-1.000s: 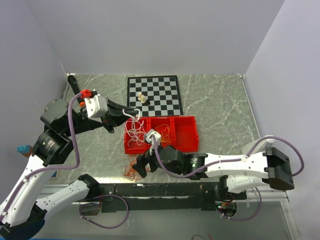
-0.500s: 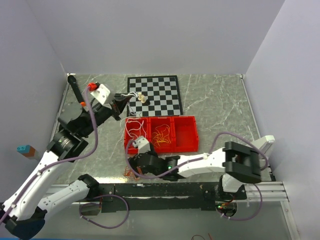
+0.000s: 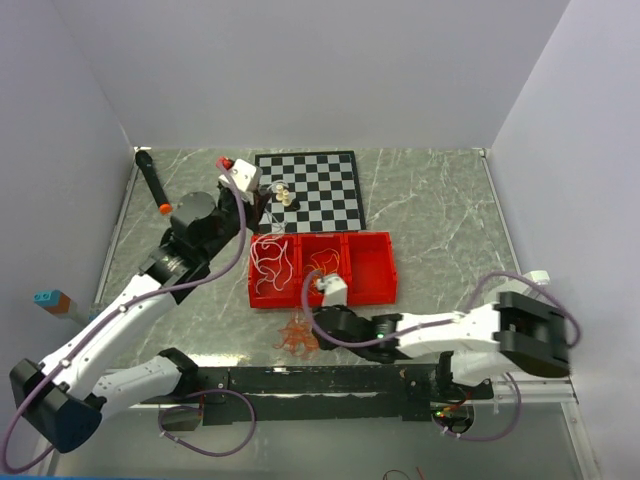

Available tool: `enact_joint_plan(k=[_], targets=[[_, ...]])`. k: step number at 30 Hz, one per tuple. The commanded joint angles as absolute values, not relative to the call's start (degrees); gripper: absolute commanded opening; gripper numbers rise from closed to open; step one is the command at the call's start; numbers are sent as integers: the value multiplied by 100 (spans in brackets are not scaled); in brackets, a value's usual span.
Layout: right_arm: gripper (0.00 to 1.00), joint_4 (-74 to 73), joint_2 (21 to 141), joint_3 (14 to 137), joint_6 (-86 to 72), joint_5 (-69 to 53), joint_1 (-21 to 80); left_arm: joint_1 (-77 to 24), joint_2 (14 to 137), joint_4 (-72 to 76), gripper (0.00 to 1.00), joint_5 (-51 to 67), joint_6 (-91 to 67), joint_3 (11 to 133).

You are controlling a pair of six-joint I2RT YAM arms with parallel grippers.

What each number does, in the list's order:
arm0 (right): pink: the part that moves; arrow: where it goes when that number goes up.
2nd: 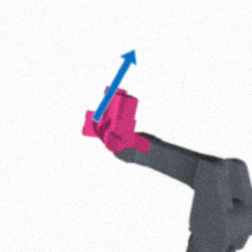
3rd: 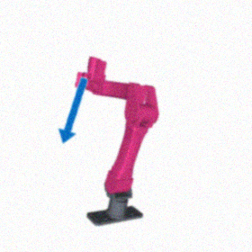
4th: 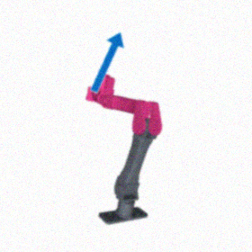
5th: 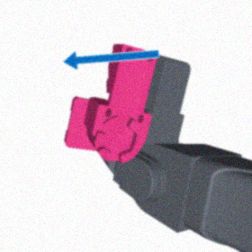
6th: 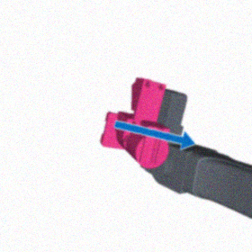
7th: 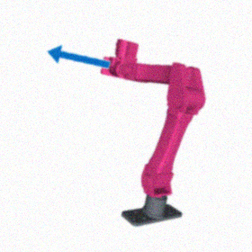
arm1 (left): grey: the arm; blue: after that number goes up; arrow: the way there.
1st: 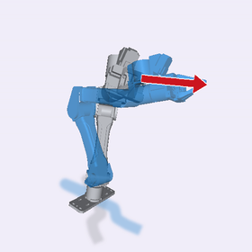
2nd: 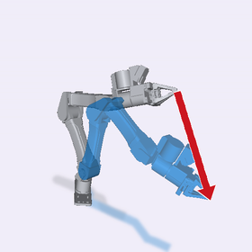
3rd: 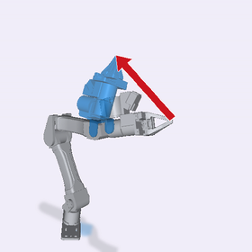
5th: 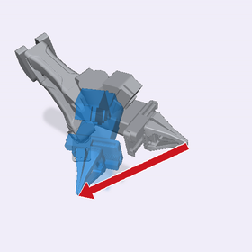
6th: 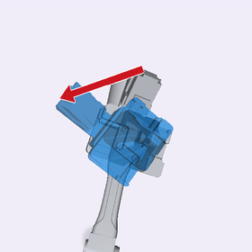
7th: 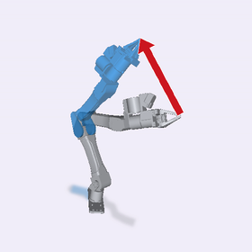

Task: Untangle the cables

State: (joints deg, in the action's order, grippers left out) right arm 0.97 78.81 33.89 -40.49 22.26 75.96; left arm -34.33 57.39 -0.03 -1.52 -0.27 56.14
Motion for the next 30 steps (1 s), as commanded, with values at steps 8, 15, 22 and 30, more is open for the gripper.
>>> enact_joint_plan(k=[8, 15, 22, 30], targets=[[28, -421, 5582, 2277, -5045, 2390, 7646, -3445, 6336, 510, 1, -878, 141, 5037], [27, -422, 5168, 2250, -4931, 2443, 7647, -3445, 6758, 808, 1, -862, 359, 4571], [28, -352, 4984, 2311, -4826, 2426, 7646, -3524, 7136, 1098, 1, -606, 1019, 3886], [27, -237, 5001, 2294, -4746, 2347, 7559, -3770, 7549, 1459, 1, -536, 1555, 3595]])
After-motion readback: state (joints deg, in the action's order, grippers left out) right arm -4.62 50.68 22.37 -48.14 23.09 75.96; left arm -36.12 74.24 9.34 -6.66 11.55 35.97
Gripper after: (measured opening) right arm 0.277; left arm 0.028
